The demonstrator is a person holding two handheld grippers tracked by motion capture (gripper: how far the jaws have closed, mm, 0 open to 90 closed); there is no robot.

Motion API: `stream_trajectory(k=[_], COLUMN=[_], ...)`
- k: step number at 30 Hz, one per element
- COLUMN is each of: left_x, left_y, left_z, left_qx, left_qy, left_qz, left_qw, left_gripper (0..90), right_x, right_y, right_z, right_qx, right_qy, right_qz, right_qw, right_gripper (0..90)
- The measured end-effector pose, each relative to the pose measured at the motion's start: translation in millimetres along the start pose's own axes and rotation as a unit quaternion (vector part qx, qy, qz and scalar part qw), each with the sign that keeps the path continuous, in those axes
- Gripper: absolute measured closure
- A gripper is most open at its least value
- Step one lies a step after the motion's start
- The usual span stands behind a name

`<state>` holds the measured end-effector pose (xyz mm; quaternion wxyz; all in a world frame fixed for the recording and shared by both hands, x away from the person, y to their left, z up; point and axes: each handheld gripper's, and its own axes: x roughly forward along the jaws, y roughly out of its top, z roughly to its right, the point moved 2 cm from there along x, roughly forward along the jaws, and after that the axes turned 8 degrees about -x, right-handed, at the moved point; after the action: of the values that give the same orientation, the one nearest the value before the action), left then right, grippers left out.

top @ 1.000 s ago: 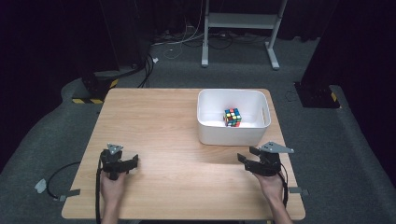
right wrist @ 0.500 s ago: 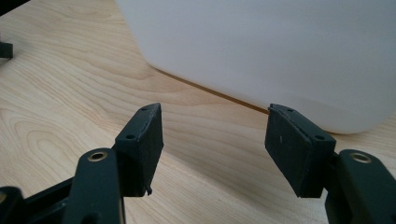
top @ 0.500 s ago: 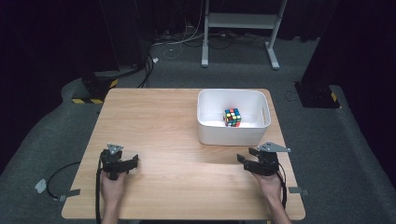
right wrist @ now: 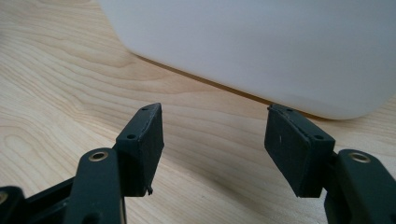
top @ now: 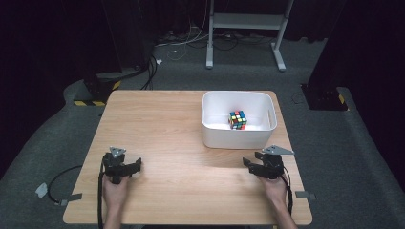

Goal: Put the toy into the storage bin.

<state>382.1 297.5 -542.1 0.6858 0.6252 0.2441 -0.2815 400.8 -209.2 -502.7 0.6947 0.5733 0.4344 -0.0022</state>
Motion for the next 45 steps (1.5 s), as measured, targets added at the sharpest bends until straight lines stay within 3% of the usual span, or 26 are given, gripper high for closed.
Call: stream_trajectory(k=[12,45], left_x=[0.0,0.0], left_y=[0.0,0.0], left_z=[0.0,0.0], left_qx=[0.0,0.0], left_qy=[0.0,0.0], left_qz=[0.0,0.0], left_qw=[1.0,1.0], left_gripper=[14.5,14.5], right_x=[6.7,24.7], right_y=[-5.4,-11.3], right_z=[5.9,14.2], right_qx=[0.016,0.008], right_qy=[-0.01,-0.046], right_qz=[-0.006,-0.035], right_qw=[0.9998,0.9983], right_gripper=[37.5,37.6])
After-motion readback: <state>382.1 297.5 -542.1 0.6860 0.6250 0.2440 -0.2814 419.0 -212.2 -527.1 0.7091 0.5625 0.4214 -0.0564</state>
